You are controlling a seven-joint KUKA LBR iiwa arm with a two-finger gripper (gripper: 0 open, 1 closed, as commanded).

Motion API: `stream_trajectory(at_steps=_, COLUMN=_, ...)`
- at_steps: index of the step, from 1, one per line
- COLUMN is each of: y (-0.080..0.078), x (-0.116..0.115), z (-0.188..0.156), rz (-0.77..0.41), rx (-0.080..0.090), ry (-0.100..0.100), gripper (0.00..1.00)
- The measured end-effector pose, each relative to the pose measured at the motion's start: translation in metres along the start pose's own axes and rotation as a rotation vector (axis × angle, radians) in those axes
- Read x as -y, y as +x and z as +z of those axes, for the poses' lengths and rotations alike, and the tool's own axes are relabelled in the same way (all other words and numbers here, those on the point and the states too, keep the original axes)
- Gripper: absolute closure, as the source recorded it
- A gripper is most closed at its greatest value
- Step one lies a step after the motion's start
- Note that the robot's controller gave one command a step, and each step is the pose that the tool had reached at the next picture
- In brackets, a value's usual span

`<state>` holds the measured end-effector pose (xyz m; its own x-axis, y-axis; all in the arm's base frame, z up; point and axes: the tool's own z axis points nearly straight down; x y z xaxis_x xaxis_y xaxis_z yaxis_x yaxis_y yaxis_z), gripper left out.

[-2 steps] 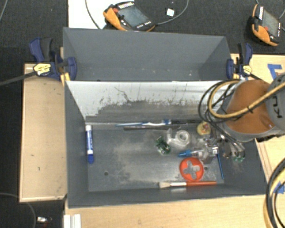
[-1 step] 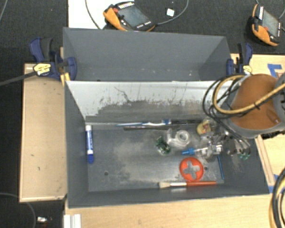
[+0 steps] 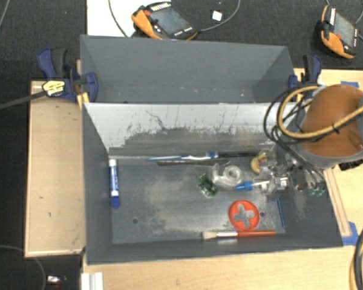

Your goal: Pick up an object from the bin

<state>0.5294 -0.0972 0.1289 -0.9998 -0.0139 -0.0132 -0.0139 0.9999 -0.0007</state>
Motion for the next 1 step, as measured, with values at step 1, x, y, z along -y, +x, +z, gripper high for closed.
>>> stream_trajectory(at_steps=1, y=0.0002, x=-0.0002, z=-0.0217, rz=-0.001, rx=-0.002, ry=0.000, gripper=1.00)
